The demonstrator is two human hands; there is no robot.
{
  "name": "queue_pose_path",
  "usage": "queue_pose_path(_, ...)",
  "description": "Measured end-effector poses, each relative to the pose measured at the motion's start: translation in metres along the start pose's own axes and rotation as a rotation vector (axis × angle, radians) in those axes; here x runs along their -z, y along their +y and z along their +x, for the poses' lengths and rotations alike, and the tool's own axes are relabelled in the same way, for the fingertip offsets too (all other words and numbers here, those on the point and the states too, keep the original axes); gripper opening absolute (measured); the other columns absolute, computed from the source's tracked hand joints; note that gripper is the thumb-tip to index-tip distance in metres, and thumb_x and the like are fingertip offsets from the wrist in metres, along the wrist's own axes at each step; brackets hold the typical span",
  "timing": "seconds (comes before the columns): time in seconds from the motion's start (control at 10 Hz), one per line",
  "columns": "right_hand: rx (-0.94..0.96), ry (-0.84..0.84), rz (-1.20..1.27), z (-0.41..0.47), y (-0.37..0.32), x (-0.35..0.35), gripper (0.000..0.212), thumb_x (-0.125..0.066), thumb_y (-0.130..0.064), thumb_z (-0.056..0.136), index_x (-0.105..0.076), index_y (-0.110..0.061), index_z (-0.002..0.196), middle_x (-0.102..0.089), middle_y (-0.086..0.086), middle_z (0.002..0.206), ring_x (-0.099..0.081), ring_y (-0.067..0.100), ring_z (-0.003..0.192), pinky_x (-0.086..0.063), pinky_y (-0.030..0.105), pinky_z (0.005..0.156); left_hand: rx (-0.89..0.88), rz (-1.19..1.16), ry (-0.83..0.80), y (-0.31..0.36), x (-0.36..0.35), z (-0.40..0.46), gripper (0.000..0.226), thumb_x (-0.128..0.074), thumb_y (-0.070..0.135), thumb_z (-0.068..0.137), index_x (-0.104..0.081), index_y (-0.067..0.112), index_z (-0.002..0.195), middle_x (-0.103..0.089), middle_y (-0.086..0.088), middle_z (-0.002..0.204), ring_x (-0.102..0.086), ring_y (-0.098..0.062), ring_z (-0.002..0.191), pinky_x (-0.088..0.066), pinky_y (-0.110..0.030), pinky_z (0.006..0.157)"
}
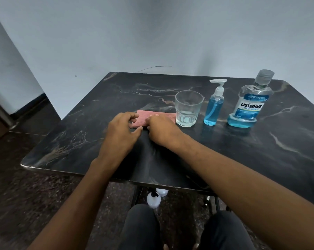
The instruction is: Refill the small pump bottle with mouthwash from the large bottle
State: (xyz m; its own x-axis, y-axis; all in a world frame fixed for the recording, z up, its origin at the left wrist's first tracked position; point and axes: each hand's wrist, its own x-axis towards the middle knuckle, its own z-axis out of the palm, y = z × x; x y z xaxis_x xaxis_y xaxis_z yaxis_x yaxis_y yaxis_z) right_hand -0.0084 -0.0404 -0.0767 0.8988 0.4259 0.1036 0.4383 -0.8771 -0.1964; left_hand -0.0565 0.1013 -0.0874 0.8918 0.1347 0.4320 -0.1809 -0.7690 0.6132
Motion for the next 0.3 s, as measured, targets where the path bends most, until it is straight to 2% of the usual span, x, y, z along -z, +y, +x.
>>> queue_pose_path(0.1,-0.029,-0.022,0.034,-0.009,-0.002,0.008,0.028,-0.049,-0.009,0.092,-0.061,-0.002,0.116,-0.058,0.017,0.131,-0.057,0.034,0.119,-0.047,0.038,0.09,-0.016,0.032,-0.003,-0.001,-0.001,0.001,0.037,-0.077,0.012,0.084,-0.07,0.013,0.121,-0.067,0.001,0.11,-0.058,-0.004,0.087,-0.043,-0.007,0.082)
queue_pose_path(0.2,-0.029,0.16,0.074,-0.027,-0.003,0.035,0.035,-0.051,-0.01,0.091,-0.058,-0.004,0.125,-0.052,0.014,0.143,-0.055,0.033,0.125,-0.046,0.04,0.098,-0.058,0.015,0.038,0.003,0.0,0.0,0.034,-0.077,0.014,0.086,-0.071,0.016,0.119,-0.068,0.005,0.106,-0.061,-0.003,0.086,-0.055,-0.028,0.089)
queue_pose_path(0.3,0.039,0.445,0.074,-0.037,0.004,0.069,0.038,-0.049,-0.019,0.098,-0.057,-0.008,0.133,-0.057,0.011,0.142,-0.058,0.029,0.125,-0.049,0.042,0.101,-0.105,-0.088,0.142,0.02,0.002,0.005,0.035,-0.074,0.032,0.091,-0.067,0.02,0.124,-0.068,0.008,0.11,-0.063,-0.005,0.099,-0.054,-0.027,0.09)
